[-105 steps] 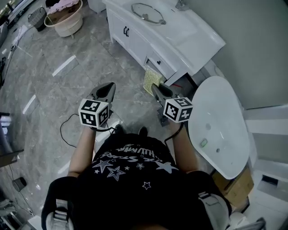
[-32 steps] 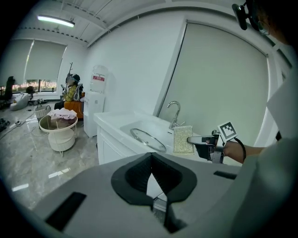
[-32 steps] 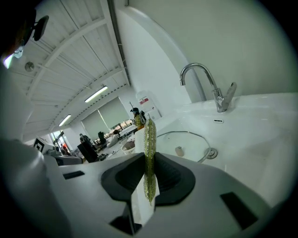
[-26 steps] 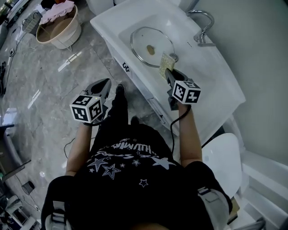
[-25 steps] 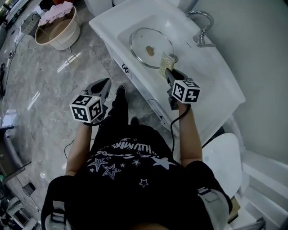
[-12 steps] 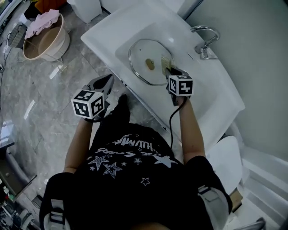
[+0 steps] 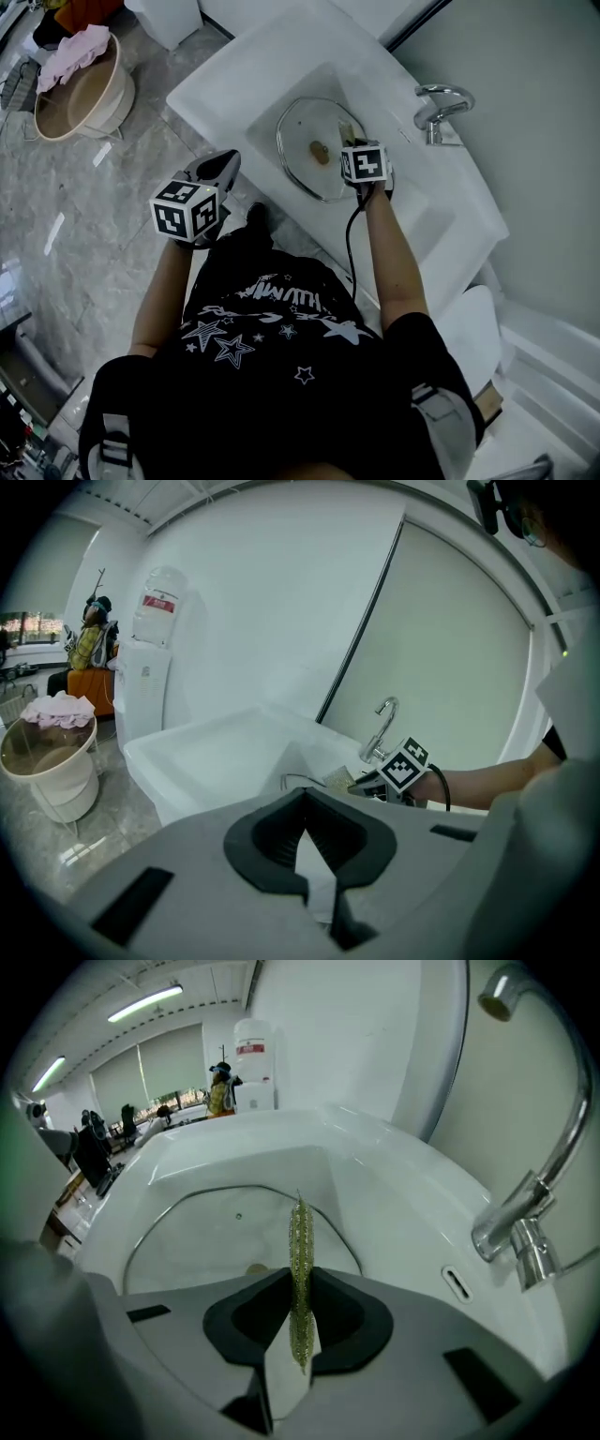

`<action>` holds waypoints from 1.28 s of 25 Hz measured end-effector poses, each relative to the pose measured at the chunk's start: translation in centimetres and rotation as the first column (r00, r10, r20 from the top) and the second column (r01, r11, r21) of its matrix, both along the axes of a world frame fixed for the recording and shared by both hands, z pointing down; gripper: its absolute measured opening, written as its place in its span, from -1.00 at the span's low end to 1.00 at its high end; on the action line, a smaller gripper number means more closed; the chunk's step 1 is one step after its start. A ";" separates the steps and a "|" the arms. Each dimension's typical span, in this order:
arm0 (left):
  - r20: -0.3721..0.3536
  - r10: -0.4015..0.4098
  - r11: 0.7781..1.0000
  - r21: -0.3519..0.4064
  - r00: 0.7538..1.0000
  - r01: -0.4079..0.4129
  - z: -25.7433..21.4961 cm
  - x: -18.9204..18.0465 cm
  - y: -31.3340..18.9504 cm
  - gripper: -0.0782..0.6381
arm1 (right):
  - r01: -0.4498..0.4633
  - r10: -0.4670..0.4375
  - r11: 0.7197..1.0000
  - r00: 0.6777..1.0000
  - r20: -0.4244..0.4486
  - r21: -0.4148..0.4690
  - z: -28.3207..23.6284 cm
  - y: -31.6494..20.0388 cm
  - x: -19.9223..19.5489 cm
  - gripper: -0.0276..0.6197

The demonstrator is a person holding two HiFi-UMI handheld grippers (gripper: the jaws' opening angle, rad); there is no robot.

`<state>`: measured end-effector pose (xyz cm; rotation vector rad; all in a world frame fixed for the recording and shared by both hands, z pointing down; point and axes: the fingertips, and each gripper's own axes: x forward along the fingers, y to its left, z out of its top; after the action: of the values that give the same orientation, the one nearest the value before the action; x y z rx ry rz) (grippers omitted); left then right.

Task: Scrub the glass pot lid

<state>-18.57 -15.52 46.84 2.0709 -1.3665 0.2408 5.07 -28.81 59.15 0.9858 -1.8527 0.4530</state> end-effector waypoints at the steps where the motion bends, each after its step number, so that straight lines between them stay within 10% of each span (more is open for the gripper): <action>1: -0.001 0.005 1.000 -0.001 1.000 -0.005 0.1 -0.3 -0.6 -0.76 | -0.005 0.005 1.000 1.000 -0.022 -0.004 0.4 -0.6 -0.1 -0.72; 17: -0.015 0.051 0.998 -0.024 0.999 -0.051 1.4 -2.9 -6.8 -0.76 | 0.086 -0.094 0.995 0.976 -0.198 -0.050 3.4 -5.8 -3.6 -0.72; 32: -0.001 0.101 0.994 -0.032 0.995 -0.101 2.0 -1.9 -7.8 -0.76 | 0.202 -0.205 0.978 0.976 -0.076 -0.044 3.6 -4.4 -6.9 -0.72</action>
<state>-20.47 -23.30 48.82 2.1157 -1.2518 0.3047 -1.83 -33.20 62.71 0.7683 -1.8440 0.3175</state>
